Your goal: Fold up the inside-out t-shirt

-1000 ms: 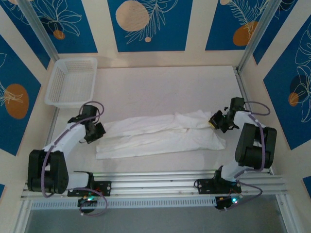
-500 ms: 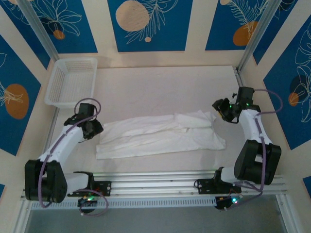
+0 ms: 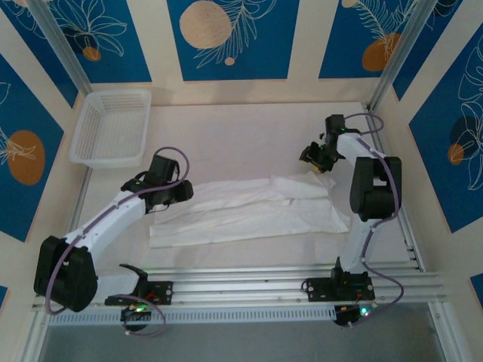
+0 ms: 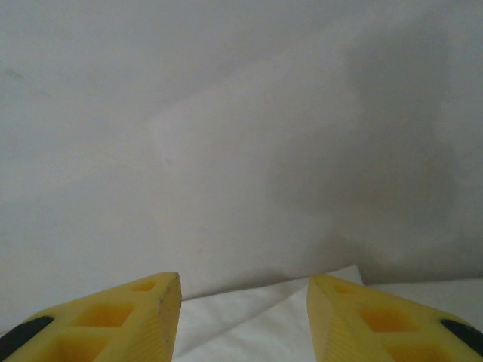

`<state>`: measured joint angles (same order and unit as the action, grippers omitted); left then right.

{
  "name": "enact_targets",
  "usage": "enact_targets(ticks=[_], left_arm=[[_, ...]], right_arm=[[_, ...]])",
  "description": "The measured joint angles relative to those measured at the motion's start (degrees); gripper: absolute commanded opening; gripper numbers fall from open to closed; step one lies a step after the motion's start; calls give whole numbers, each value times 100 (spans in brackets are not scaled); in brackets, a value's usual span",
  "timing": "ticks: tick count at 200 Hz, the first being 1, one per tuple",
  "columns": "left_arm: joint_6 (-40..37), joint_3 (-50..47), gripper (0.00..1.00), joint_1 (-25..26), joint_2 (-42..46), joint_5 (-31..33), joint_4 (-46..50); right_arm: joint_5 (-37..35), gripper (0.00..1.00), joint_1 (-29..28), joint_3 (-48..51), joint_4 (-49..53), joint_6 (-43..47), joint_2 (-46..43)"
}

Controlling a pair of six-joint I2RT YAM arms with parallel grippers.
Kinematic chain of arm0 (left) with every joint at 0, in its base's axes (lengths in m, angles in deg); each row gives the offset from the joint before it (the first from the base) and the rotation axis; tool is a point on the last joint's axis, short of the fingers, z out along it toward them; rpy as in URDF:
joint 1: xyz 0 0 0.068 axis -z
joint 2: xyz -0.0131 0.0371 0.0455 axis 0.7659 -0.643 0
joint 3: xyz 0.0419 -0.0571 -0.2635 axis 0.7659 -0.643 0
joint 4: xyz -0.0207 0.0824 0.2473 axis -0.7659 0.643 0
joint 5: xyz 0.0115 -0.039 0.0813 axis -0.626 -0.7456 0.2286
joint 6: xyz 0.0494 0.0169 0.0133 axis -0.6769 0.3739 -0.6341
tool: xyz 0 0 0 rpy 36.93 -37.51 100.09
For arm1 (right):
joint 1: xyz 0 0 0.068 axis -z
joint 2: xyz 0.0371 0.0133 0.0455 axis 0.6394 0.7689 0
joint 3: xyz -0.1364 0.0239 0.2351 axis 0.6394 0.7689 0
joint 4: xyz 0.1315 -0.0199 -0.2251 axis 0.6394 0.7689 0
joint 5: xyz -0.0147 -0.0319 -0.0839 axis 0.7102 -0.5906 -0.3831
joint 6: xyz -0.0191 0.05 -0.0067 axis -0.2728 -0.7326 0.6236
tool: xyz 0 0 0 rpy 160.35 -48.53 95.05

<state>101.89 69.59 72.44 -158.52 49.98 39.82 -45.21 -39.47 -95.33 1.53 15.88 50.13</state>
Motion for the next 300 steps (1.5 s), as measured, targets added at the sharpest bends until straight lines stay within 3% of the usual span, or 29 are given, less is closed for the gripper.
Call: enact_targets(ticks=[95,113,140,186,221,252,278,291,300], left_arm=[[-85,33,47,37,-101,46,-2],[-85,33,47,50,-109,46,0],[-83,33,47,55,-109,50,0],[-85,57,47,57,-105,149,22],[-76,57,47,57,-103,164,20],[-35,57,48,59,-103,153,17],[-33,57,48,61,-103,153,13],[-33,57,48,61,-105,153,-4],[-28,57,48,61,-105,155,-20]], right_arm=[[-846,54,-129,22,251,420,146],[-839,43,-140,15,280,509,199],[-695,0,-157,13,282,592,258],[-466,0,-199,-9,289,562,24],[-267,0,-205,76,197,555,-977],[17,0,-221,852,-111,426,-2133],[46,0,-302,2332,-476,-90,-3340],[-61,0,-345,3556,-800,-730,-4424],[-98,12,-363,4485,-1047,-1200,-5329]])
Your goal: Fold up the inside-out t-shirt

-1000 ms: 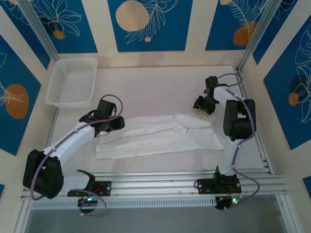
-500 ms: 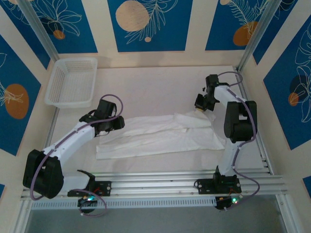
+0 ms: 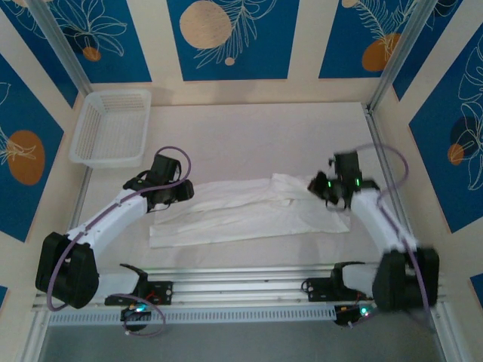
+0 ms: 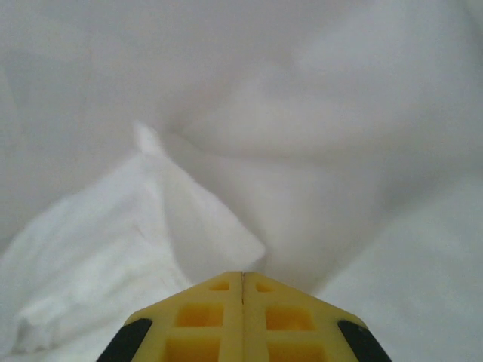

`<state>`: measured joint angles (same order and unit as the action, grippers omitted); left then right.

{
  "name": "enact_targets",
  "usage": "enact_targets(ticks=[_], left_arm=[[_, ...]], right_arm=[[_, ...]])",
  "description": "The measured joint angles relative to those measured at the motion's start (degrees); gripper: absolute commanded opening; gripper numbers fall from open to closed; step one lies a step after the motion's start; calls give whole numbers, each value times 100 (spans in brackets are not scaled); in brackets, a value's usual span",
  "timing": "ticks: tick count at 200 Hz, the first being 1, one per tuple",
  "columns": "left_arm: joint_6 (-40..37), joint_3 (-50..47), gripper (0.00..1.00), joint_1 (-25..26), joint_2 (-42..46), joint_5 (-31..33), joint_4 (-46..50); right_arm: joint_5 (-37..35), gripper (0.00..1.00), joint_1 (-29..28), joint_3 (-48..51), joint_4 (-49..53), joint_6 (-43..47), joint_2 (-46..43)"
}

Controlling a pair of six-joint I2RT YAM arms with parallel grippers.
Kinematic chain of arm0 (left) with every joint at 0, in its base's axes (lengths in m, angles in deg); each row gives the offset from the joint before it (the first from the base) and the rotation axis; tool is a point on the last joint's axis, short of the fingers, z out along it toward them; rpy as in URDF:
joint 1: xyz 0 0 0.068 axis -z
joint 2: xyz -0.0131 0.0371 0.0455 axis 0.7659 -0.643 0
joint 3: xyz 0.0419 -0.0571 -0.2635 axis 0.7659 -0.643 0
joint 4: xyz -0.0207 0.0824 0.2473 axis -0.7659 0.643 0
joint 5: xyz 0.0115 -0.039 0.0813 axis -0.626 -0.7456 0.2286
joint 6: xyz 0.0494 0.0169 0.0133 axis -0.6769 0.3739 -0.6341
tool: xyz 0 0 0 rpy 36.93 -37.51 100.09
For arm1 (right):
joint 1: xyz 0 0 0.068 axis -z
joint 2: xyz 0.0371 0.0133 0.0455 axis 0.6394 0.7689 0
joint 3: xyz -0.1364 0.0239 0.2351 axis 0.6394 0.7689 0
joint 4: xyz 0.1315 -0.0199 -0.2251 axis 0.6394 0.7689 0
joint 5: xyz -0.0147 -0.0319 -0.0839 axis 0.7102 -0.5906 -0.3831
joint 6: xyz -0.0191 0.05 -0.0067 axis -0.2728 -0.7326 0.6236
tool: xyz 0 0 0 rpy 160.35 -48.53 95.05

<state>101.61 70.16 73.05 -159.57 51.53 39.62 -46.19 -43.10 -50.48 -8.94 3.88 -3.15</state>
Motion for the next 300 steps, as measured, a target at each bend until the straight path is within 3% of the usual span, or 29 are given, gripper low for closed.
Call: enact_targets(ticks=[7,16,36,59,73,87,113,123,139,147,170,204,273,300], left_arm=[[13,0,48,0,-4,-2,-28],[17,0,48,0,-15,-2,-68],[17,0,48,0,-87,-24,-136],[15,0,48,0,-157,-24,-133],[15,0,48,0,-155,-24,-138],[24,0,46,2,-155,-31,-138],[155,-15,39,55,-114,-76,-160],[205,-50,38,90,-48,-92,-155],[212,-111,38,122,59,-92,-146],[212,-136,39,125,118,-90,-138],[210,-166,42,127,256,-90,-63],[208,-168,43,129,293,-87,-2],[168,-238,44,133,293,-385,-22],[192,-337,43,144,258,-538,-22]], right_arm=[[-9,23,2,767,-188,-463,-767],[-13,29,22,1510,-219,-911,-1552],[-140,58,90,2039,111,-1360,-2197],[-323,62,127,1427,188,-1292,-2175],[-275,59,131,684,11,-1095,-1665],[-72,46,76,-79,-313,-846,-831],[286,32,-212,-1438,-654,-323,1165],[380,31,-280,-1906,-671,-125,1943],[490,29,-323,-2450,-695,129,2933],[542,20,-334,-2647,-675,258,3340],[907,13,-402,-3023,-562,636,4186],[1316,9,-702,-2900,-404,938,4221],[1939,4,-863,-1375,-37,1392,2979],[2170,3,-1029,-1220,313,1460,2765]])
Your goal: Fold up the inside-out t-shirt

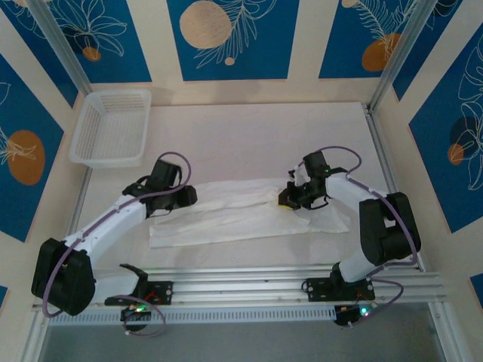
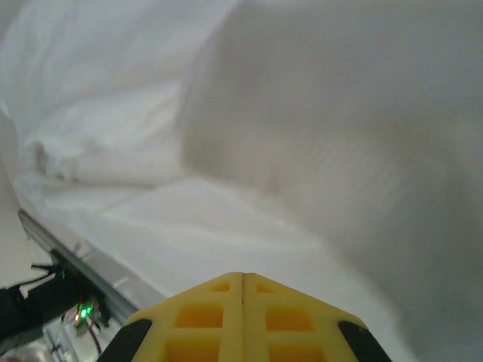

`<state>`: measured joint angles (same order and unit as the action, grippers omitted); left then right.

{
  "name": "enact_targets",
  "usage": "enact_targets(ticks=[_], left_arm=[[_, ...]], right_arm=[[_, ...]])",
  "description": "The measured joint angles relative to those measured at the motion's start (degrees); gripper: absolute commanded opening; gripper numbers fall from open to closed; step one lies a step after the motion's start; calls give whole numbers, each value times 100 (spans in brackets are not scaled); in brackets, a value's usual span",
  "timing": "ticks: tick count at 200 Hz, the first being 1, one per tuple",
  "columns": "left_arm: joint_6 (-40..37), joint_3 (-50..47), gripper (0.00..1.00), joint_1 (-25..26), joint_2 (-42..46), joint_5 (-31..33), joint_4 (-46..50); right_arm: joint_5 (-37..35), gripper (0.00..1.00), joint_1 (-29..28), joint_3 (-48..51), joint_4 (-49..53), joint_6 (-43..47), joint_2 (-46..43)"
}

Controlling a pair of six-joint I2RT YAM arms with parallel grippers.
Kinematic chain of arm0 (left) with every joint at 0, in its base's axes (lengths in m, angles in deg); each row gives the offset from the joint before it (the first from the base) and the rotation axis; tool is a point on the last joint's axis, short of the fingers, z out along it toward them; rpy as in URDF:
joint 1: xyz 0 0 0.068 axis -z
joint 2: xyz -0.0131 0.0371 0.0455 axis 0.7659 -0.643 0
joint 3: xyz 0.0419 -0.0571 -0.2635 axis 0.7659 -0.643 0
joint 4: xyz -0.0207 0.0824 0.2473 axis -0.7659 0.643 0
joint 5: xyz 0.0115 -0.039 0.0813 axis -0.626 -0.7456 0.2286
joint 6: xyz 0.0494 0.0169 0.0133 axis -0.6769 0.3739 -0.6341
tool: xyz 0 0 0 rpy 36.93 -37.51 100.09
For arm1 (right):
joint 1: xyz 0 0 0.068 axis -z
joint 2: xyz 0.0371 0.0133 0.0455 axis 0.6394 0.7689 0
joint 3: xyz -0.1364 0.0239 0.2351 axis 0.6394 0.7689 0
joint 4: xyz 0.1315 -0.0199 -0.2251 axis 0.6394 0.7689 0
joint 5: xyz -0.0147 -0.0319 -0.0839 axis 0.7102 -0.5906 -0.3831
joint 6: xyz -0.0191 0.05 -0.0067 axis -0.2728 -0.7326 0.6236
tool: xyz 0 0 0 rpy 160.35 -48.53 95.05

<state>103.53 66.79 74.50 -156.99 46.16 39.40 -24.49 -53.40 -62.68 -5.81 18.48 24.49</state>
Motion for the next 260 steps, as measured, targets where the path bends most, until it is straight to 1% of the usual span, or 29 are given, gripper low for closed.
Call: enact_targets(ticks=[6,10,24,33,48,56,69,97,114,138,161,184,202,223,242,260], left_arm=[[17,-24,40,0,-28,-7,0],[59,-35,36,2,-44,-13,4],[201,-68,12,9,-131,-9,26],[251,-68,0,15,-208,15,48],[446,-59,0,24,-437,35,35],[575,-46,0,26,-616,55,26],[743,26,0,28,-968,146,22],[1060,358,0,26,-1644,446,-83],[1224,625,0,26,-2041,629,-208],[1335,1047,0,-20,-2811,667,-472],[1355,1851,0,-96,-3545,647,-741],[1316,3084,0,-251,-4505,470,-955],[1211,4157,0,-367,-5276,358,-1034],[1064,5639,0,-457,-6260,199,-994],[1010,7055,0,-498,-7171,-2,-927],[1008,8306,0,-503,-7954,-221,-861]], right_arm=[[87,3,0,0,11,-20,-114],[122,4,33,-2,0,-59,-203],[162,4,315,9,-144,-350,-603],[96,2,616,31,-337,-590,-866],[-192,0,1182,55,-608,-994,-1075],[-365,0,1440,55,-713,-1178,-1003],[-542,0,1635,59,-796,-1368,-717],[-713,0,1661,94,-769,-1554,48],[-835,0,1661,94,-695,-1611,369],[-1108,0,1663,90,-562,-1764,748],[-1191,0,1665,-39,-487,-1969,813],[-1281,0,1617,-46,-461,-2120,793],[-1436,0,1471,-44,-363,-2157,708],[-1478,0,1049,-42,-227,-2159,649],[-1506,0,367,-42,-42,-2232,649],[-1515,0,-444,-42,-13,-2415,651]])
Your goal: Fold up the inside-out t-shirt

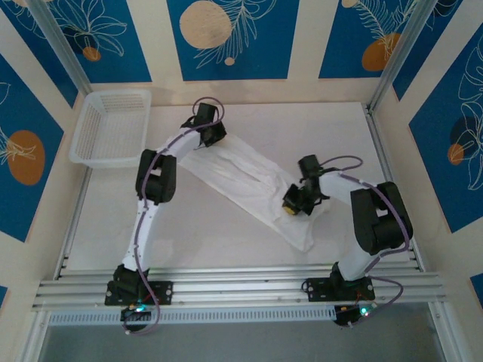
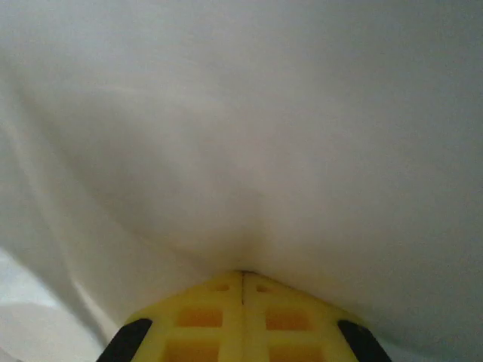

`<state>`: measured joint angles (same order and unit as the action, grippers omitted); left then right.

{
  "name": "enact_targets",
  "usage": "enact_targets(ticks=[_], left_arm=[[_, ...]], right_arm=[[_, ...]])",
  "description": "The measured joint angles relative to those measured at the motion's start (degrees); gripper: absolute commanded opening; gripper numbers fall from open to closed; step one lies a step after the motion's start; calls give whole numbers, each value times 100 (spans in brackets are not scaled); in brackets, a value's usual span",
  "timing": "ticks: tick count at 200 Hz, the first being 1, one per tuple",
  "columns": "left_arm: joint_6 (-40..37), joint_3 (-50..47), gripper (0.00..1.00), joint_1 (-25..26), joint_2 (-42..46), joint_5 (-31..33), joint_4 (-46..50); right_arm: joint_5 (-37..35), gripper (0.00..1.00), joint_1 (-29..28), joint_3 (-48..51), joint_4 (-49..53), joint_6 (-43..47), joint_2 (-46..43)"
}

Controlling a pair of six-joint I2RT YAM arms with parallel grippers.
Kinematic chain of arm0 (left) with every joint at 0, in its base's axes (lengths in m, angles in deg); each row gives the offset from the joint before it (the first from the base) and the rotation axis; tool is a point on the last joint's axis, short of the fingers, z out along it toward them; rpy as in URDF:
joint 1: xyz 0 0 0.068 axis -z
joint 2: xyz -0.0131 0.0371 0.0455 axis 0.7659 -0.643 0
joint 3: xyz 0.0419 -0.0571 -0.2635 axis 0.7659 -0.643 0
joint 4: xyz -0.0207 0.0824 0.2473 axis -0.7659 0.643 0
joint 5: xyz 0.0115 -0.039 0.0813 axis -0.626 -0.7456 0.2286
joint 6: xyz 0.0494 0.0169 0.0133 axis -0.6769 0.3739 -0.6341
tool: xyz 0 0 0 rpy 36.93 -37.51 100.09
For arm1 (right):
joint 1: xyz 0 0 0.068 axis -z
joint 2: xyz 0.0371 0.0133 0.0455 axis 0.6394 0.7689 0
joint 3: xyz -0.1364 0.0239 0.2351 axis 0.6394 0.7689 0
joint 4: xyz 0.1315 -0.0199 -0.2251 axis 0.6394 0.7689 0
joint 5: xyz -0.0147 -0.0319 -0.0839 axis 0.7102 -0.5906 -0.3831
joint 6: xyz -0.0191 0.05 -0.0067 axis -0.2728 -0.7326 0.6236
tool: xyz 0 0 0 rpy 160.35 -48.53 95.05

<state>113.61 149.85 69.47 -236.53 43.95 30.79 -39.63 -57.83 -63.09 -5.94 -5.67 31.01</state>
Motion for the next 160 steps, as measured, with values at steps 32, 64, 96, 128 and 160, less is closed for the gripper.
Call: enact_targets(ticks=[32,64,96,128,160], left_arm=[[2,1014,0,2,-627,-317,20],[2,1117,0,-9,-682,-382,0],[-15,1123,20,-46,-634,-428,50],[-282,223,42,-74,363,-553,199],[-509,-2028,49,-98,3005,-625,-72]], right_arm=[[114,0,-1816,-378,-179,-516,422],[400,0,-3276,-2367,162,-374,1945],[415,0,-3947,-3587,566,177,2461],[345,1,-3504,-2498,116,13,914],[256,30,-2533,-1126,-577,-221,-728]])
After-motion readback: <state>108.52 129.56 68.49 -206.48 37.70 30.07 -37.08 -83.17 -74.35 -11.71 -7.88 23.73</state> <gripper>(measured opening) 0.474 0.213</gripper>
